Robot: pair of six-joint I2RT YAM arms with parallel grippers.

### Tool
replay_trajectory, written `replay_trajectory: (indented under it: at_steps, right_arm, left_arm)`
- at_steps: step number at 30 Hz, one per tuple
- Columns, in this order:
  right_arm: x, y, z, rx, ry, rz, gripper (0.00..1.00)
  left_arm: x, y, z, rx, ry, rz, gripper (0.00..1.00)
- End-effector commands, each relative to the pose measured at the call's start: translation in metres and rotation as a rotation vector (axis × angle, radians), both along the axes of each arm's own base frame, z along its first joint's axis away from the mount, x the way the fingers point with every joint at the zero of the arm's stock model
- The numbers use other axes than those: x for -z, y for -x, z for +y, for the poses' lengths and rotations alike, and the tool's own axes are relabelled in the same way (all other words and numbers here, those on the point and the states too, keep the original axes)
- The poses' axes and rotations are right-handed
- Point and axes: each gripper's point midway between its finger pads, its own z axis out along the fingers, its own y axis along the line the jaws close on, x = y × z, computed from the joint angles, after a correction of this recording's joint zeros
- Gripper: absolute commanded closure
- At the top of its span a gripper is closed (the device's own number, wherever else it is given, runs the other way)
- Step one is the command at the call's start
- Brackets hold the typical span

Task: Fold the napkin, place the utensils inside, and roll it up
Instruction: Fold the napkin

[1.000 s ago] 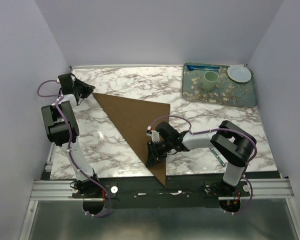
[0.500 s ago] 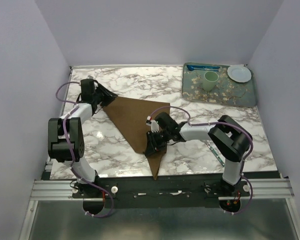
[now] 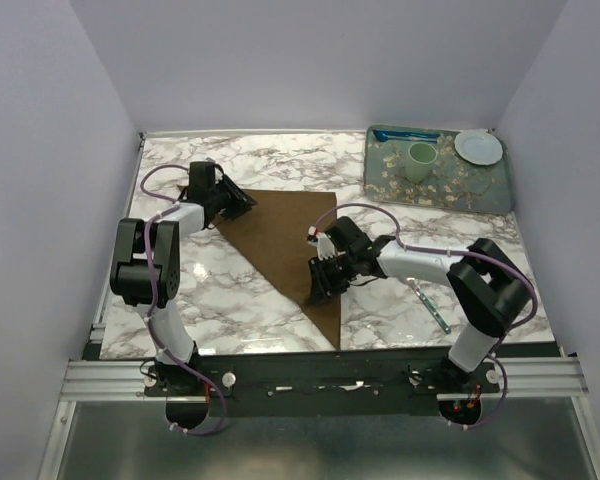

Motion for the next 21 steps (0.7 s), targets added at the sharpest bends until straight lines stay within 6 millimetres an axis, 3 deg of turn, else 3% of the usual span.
replay_trajectory:
  at_steps: [1, 3, 8, 17, 21]
  right_arm:
    - [-0.019, 0.009, -0.011, 0.017, -0.013, -0.005, 0.65]
    - [-0.021, 0.016, -0.009, 0.015, -0.039, 0.025, 0.65]
    - [0.007, 0.045, -0.016, 0.009, -0.056, 0.123, 0.65]
    - [0.044, 0.041, -0.057, 0.099, 0.13, 0.042, 0.66]
    - [0.022, 0.029, -0.053, 0.119, 0.108, -0.023, 0.66]
  left_arm:
    - [0.023, -0.003, 0.007, -0.05, -0.028, 0.054, 0.62]
    - [0.036, -0.005, 0.01, -0.073, -0.016, 0.085, 0.62]
    - [0.05, -0.012, 0.018, -0.113, -0.029, 0.102, 0.62]
    - [0.061, -0.018, 0.036, -0.187, 0.016, 0.131, 0.62]
    - [0.053, -0.025, 0.044, -0.189, 0.001, 0.113, 0.62]
